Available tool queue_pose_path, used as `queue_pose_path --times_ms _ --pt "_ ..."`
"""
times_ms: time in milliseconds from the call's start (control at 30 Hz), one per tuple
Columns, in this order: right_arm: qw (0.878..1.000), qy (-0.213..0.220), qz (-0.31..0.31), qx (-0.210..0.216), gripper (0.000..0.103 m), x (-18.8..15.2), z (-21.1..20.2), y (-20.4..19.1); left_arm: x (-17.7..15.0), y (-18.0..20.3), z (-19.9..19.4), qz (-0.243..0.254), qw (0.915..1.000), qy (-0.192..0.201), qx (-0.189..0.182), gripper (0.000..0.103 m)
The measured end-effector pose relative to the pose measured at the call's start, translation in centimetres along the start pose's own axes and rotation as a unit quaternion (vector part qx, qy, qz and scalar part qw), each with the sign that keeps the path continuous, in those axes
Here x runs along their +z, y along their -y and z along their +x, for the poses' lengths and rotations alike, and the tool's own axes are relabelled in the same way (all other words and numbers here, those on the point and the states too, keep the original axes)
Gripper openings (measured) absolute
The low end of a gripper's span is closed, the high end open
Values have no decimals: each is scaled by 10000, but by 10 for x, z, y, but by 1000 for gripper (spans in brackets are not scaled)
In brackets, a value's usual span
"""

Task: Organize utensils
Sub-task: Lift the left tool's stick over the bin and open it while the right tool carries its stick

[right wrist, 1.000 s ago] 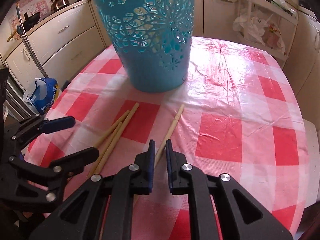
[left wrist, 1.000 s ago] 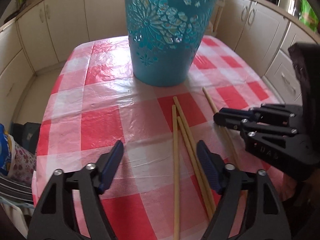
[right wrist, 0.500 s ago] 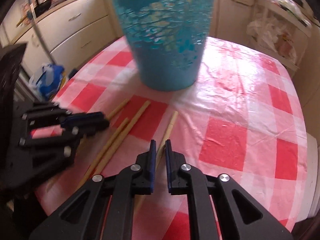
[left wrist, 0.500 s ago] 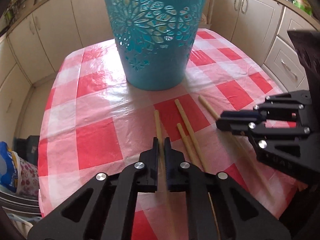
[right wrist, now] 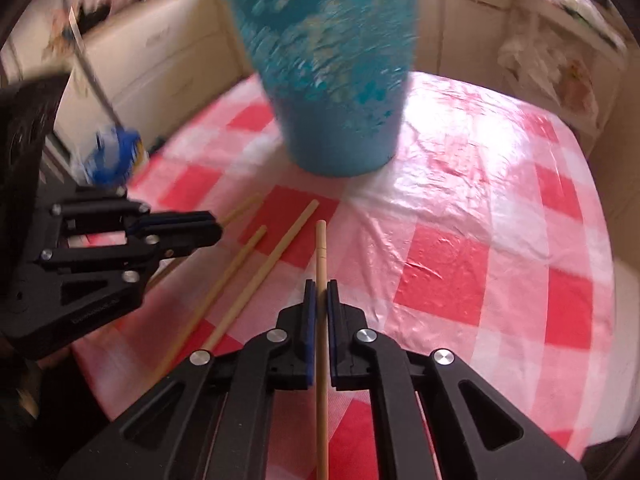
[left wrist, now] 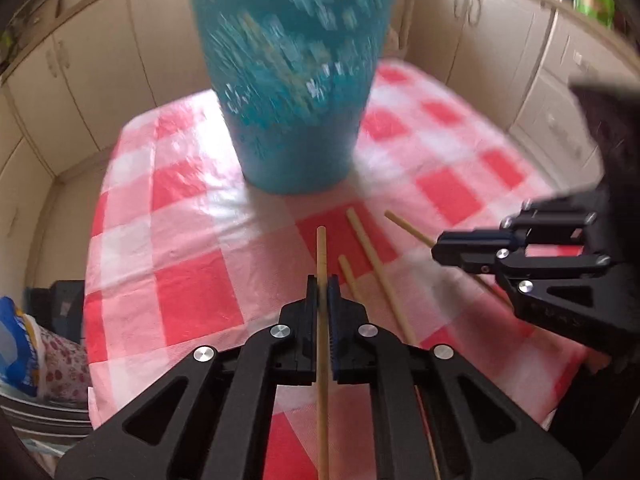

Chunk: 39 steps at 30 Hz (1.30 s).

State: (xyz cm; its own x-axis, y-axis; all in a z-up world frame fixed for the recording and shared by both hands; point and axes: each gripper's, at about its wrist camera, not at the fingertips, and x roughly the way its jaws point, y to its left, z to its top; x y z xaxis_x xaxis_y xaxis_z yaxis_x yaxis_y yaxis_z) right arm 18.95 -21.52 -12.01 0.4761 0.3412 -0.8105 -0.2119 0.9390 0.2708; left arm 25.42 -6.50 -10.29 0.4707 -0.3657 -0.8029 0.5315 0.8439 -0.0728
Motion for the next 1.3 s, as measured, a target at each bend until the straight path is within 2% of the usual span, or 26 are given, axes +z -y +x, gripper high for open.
queue_pose_path --times_ms 100,167,233,267,333,467,600,700,733,800,967,1100,1300 --pt "9916 882 814 481 6 -9 -27 24 17 -21 -49 -406 9956 829 -179 4" --pt "9812 1448 1148 559 6 -15 -39 34 35 -33 -83 -553 9866 1505 -307 4" --pt "9707 1847 1431 561 6 -20 -45 42 56 -40 -116 -644 9715 2251 -365 4" --pt "9657 2005 1556 545 6 -22 -47 44 68 -45 -130 -732 9613 2625 -417 4" --pt "9572 2260 1755 425 6 -25 -46 51 87 -49 -146 -862 9432 3181 -425 4" --pt "9432 2479 2185 341 6 -27 -47 68 128 -49 -154 -1128 9162 3830 -335 4" --pt "9352 2524 2446 438 6 -29 -49 80 155 -44 -152 -1366 8980 4176 -251 4" --pt "9333 2524 2501 509 6 -29 -49 84 170 -33 -143 -1400 8871 4398 45 4" --pt "9331 2521 2510 525 6 -28 -49 85 174 -30 -137 -1417 8860 4413 127 5" --pt "9329 2519 2512 563 6 -29 -48 86 180 -27 -121 -1453 8891 4336 200 5" --pt "9317 2516 2545 629 6 -34 -47 87 175 -28 -84 -1543 9059 3937 257 5" --pt "9317 2516 2534 658 6 -34 -48 86 162 -27 -60 -1415 9218 3596 294 5" --pt "9316 2528 2519 685 6 -34 -47 87 142 -30 -54 -1235 9368 3264 250 5"
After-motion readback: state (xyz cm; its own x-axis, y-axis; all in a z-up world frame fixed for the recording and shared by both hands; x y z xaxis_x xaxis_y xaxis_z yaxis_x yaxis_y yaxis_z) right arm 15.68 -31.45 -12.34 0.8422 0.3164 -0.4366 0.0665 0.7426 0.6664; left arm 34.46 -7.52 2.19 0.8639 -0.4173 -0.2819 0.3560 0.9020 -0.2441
